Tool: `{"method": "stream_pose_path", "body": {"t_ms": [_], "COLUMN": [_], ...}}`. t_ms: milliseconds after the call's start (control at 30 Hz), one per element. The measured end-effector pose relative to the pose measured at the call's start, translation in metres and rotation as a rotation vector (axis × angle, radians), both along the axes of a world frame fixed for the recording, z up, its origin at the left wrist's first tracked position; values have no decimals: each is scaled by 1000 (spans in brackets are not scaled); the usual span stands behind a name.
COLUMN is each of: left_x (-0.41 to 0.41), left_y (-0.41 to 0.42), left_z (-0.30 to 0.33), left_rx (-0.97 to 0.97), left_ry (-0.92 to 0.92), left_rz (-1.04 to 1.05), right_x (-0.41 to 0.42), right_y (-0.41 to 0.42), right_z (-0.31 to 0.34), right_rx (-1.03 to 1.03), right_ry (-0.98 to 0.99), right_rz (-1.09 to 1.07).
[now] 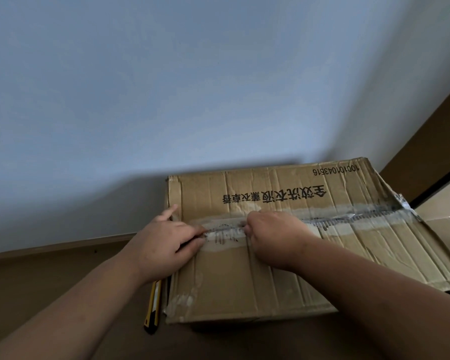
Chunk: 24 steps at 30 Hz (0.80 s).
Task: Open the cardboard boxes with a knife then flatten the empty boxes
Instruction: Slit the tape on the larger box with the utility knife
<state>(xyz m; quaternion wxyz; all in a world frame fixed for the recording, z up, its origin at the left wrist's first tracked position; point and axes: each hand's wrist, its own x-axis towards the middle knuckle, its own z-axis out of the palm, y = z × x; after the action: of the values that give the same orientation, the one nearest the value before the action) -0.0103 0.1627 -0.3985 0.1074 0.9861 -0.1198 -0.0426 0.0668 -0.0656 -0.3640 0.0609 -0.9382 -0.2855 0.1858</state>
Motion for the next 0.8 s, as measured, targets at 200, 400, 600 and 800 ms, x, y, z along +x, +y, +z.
{"method": "stream_pose_path", "body": {"t_ms": [200,400,600,800], "left_x": [-9,-11,-2,6], "left_y": [-5,0,5,-13], "left_z": [19,21,52,77], "left_rx": [-57,-295,-311,-210], "left_ry": [120,215,-13,-53], "left_rz": [57,195,20,-88], "right_x": [-1,-10,-16,-20], "right_y": [-4,-12,-16,-27], "right_z": [12,45,55,69], "right_rx": [14,55,60,67], "right_ry": [7,-100,-138,-106], "right_rz": [13,18,91,195]}}
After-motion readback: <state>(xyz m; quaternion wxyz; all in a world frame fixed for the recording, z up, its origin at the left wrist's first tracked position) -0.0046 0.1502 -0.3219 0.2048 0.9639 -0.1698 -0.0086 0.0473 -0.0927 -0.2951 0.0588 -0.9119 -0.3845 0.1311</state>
